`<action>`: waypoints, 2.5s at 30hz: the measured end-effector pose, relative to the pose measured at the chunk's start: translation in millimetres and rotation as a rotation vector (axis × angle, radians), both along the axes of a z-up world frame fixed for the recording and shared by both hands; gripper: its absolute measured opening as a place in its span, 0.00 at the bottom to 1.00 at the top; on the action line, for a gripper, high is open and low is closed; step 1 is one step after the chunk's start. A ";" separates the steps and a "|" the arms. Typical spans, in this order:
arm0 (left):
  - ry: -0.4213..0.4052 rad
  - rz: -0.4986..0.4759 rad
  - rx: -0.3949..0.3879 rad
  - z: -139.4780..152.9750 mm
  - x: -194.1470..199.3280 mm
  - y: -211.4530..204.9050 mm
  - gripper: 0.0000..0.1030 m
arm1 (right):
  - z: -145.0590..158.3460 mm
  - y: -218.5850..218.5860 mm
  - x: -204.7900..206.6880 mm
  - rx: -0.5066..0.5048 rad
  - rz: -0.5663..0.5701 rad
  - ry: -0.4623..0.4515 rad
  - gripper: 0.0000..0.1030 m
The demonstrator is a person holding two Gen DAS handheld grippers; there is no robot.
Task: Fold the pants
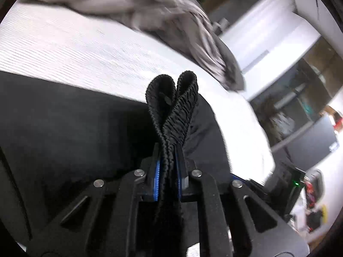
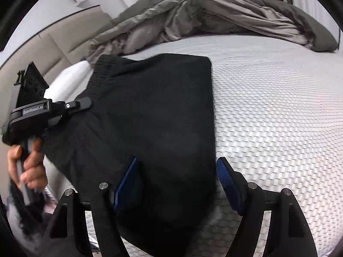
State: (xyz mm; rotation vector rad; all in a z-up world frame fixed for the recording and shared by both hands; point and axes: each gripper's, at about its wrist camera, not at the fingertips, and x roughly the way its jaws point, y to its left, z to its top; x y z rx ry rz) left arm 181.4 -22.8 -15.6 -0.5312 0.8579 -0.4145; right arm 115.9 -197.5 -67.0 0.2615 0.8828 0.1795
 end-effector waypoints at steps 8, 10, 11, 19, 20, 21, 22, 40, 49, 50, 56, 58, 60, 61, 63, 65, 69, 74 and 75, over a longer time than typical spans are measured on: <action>0.208 0.150 0.190 -47.7 -2.8 88.2 0.31 | -0.6 41.5 24.0 -0.026 0.074 0.042 0.74; 0.204 0.178 0.151 -44.4 -10.4 103.0 0.31 | -2.5 46.2 26.0 -0.031 0.075 0.058 0.74; 0.194 0.197 0.166 -37.6 -15.2 107.1 0.31 | -1.8 46.5 25.2 -0.029 0.072 0.061 0.74; 0.008 0.184 0.171 22.0 -56.1 86.1 0.53 | -8.9 29.1 -21.4 0.048 0.025 0.100 0.74; 0.007 0.144 0.172 24.0 -53.7 67.8 0.54 | -10.2 28.9 -27.9 0.056 0.023 0.089 0.73; 0.009 0.101 0.184 25.6 -48.9 43.7 0.54 | -9.8 28.0 -36.0 0.060 0.019 0.074 0.73; 0.006 0.068 0.195 26.0 -46.4 24.5 0.54 | -8.9 28.5 -39.8 0.090 0.023 0.067 0.73; 0.109 -0.186 0.304 -38.2 10.4 -192.7 0.60 | -35.3 8.4 -46.4 0.475 0.024 0.145 0.21; 0.091 -0.153 0.338 -45.2 21.5 -200.2 0.60 | -25.7 48.4 -70.9 0.295 0.260 0.181 0.03; 0.091 -0.155 0.329 -43.9 19.4 -193.8 0.60 | -25.8 46.5 -73.3 0.295 0.264 0.185 0.06; 0.031 -0.212 0.290 -20.1 -8.1 -181.5 0.60 | 5.7 5.4 -85.4 0.338 0.129 0.042 0.46; -0.007 -0.248 0.341 -17.1 -29.3 -182.7 0.60 | 10.8 -8.7 -83.9 0.344 0.043 0.005 0.46; -0.025 -0.300 0.380 -21.3 -47.9 -184.0 0.61 | 7.6 -15.0 -76.1 0.349 -0.020 0.004 0.46; -0.031 -0.329 0.401 -25.8 -56.0 -186.8 0.61 | 3.0 -18.3 -71.6 0.363 -0.029 0.014 0.46; -0.044 -0.379 0.460 -36.1 -68.2 -192.4 0.64 | -3.5 -15.9 -67.9 0.394 -0.039 0.046 0.46; -0.075 -0.390 0.504 -42.2 -85.7 -186.1 0.68 | -9.8 -8.0 -56.9 0.422 -0.035 0.072 0.46; -0.075 -0.430 0.493 -34.5 -98.6 -174.2 0.71 | -15.3 2.5 -25.3 0.415 -0.041 0.082 0.46; -0.011 -0.256 0.386 -20.2 -74.9 -123.5 0.71 | -39.3 11.8 29.0 0.446 -0.047 0.112 0.11; -0.006 -0.198 0.363 -17.0 -69.0 -106.9 0.71 | -38.2 14.3 36.8 0.440 -0.041 0.120 0.10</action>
